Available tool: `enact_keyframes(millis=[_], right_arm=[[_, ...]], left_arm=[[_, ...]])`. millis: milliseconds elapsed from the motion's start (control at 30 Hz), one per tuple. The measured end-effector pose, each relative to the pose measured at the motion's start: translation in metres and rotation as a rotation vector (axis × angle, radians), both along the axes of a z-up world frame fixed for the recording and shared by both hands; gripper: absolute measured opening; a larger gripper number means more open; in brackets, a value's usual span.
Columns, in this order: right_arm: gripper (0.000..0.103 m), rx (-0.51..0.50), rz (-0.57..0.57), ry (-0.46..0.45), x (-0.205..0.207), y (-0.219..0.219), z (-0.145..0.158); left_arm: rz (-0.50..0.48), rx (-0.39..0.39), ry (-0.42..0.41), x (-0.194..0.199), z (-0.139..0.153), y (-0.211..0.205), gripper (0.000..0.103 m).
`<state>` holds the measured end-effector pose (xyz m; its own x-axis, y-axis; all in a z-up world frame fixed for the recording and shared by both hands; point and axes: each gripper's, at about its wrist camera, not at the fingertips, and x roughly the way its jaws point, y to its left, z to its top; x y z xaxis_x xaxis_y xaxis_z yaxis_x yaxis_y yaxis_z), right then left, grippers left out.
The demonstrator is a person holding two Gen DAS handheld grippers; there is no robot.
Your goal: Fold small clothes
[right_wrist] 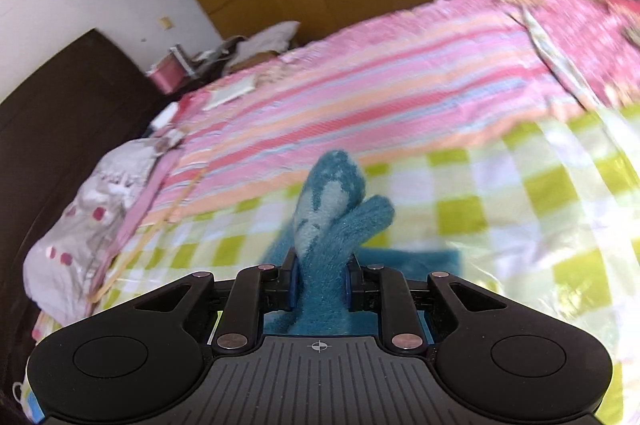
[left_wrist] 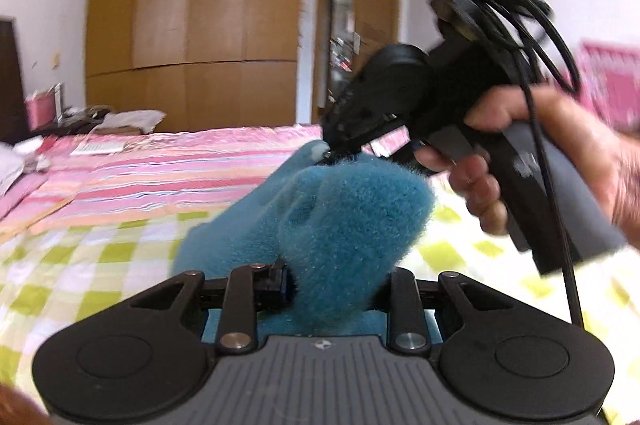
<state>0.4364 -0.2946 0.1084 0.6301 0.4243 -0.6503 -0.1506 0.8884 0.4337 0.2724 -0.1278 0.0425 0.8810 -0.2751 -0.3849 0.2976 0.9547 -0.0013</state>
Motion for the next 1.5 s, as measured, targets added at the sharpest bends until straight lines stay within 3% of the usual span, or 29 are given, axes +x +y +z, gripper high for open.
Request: enact_keyframes(millis=[167, 300, 500, 667, 800, 933, 1100, 1167, 1233, 1267, 1400, 1500], right_arm=[[0.02, 0.025, -0.047, 0.106, -0.001, -0.032, -0.054], [0.023, 0.076, -0.056, 0.108, -0.007, -0.045, -0.068], [0.028, 0.017, -0.062, 0.046, -0.03, -0.049, -0.046], [0.029, -0.023, -0.01, -0.067, -0.073, -0.042, -0.01], [0.03, -0.003, 0.06, -0.026, -0.097, -0.032, -0.006], [0.034, 0.047, 0.106, 0.081, -0.111, -0.031, -0.023], [0.038, 0.109, 0.166, 0.105, -0.125, -0.032, -0.029], [0.038, 0.089, 0.183, 0.096, -0.128, -0.028, -0.031], [0.029, 0.049, 0.191, 0.098, -0.13, -0.025, -0.034], [0.013, 0.047, 0.186, 0.11, -0.13, -0.026, -0.037], [0.007, -0.005, 0.118, 0.101, -0.147, -0.045, -0.051], [0.007, 0.0, 0.046, 0.156, -0.146, -0.057, -0.075]], left_arm=[[-0.061, 0.18, 0.033, -0.007, -0.038, -0.033, 0.033], [-0.073, 0.221, 0.044, -0.013, -0.05, -0.042, 0.033], [-0.078, 0.183, 0.06, -0.017, -0.039, -0.034, 0.037], [-0.108, 0.113, 0.082, -0.04, -0.03, -0.018, 0.04], [-0.113, 0.06, 0.098, -0.053, -0.021, -0.003, 0.041], [-0.102, 0.044, 0.106, -0.051, -0.016, 0.013, 0.044], [-0.083, 0.041, 0.112, -0.054, -0.015, 0.026, 0.045], [-0.072, 0.014, 0.119, -0.052, -0.014, 0.03, 0.045], [-0.049, -0.003, 0.114, -0.048, -0.012, 0.035, 0.045], [-0.038, -0.004, 0.107, -0.048, -0.011, 0.036, 0.045], [-0.003, -0.039, 0.089, -0.04, -0.005, 0.049, 0.047], [0.048, -0.043, 0.108, -0.018, -0.013, 0.05, 0.048]])
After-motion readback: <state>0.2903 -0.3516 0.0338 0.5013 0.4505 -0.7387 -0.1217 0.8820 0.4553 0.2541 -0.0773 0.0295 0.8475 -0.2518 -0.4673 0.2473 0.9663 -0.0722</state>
